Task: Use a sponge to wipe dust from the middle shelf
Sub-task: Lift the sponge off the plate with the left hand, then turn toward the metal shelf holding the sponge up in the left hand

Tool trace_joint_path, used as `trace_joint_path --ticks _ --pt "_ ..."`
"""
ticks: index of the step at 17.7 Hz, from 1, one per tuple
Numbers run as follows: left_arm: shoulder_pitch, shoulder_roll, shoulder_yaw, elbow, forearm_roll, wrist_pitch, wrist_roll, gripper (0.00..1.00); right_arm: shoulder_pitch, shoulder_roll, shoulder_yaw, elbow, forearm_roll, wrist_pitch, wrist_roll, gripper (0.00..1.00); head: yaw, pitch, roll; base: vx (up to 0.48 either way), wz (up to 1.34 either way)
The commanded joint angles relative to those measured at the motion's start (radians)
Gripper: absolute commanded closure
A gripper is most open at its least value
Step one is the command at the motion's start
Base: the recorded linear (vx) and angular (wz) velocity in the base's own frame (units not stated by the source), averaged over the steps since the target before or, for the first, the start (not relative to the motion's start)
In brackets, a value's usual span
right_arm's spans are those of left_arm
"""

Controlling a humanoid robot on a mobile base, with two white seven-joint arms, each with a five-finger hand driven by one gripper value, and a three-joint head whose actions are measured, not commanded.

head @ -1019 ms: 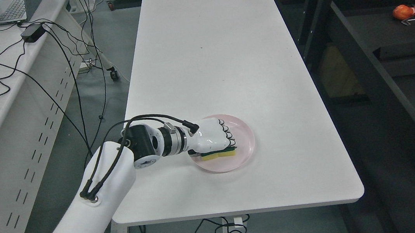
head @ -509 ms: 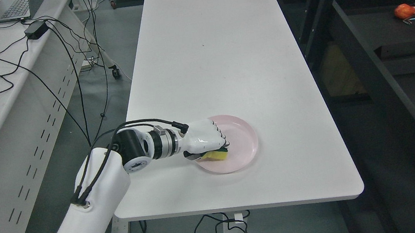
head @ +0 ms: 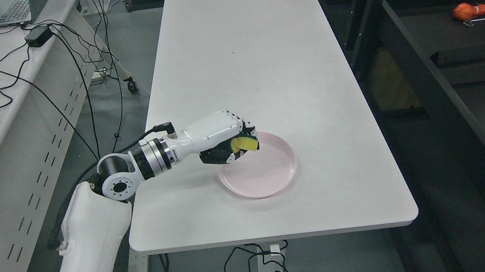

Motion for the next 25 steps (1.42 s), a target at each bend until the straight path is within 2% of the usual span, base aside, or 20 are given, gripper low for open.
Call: trace_joint_path --ticks 1,3,5,6,10,16,25 --pt "0.026 -0.07 0.321 0.036 0.431 0.039 0.043 1.0 0.0 -0.017 0.0 -0.017 0.0 0.0 0.0 0.0 0.0 0.0 0.0 -0.042 -0.09" --pt "0.067 -0.07 0.256 0.035 0.623 0.166 0.261 1.0 0.0 -0.017 0.001 -0.017 0.0 0.0 0.0 0.0 0.0 0.0 0.0 -0.078 -0.19" --pt "0.102 -0.07 0.211 0.03 0.701 0.278 0.446 0.99 0.0 -0.017 0.0 -0.017 0.0 0.0 0.0 0.0 0.0 0.0 0.0 -0.102 -0.22" --pt "0.128 -0.07 0.17 0.021 0.734 0.302 0.509 0.99 0.0 -0.017 0.001 -0.017 0.0 0.0 0.0 0.0 0.0 0.0 0.0 -0.115 -0.22" --pt "0.251 -0.07 0.082 -0.097 0.786 0.302 0.529 1.0 0.0 -0.017 0.0 -0.017 0.0 0.0 0.0 0.0 0.0 0.0 0.0 -0.126 -0.27" --pt "0.299 -0.07 0.062 -0.169 0.786 0.302 0.525 1.0 0.0 -0.017 0.0 -0.017 0.0 0.0 0.0 0.0 0.0 0.0 0.0 -0.146 -0.37" --pt "0.333 -0.07 -0.013 -0.173 0.784 0.3 0.528 1.0 0.0 -0.017 0.0 -0.017 0.0 0.0 0.0 0.0 0.0 0.0 0.0 -0.198 -0.51"
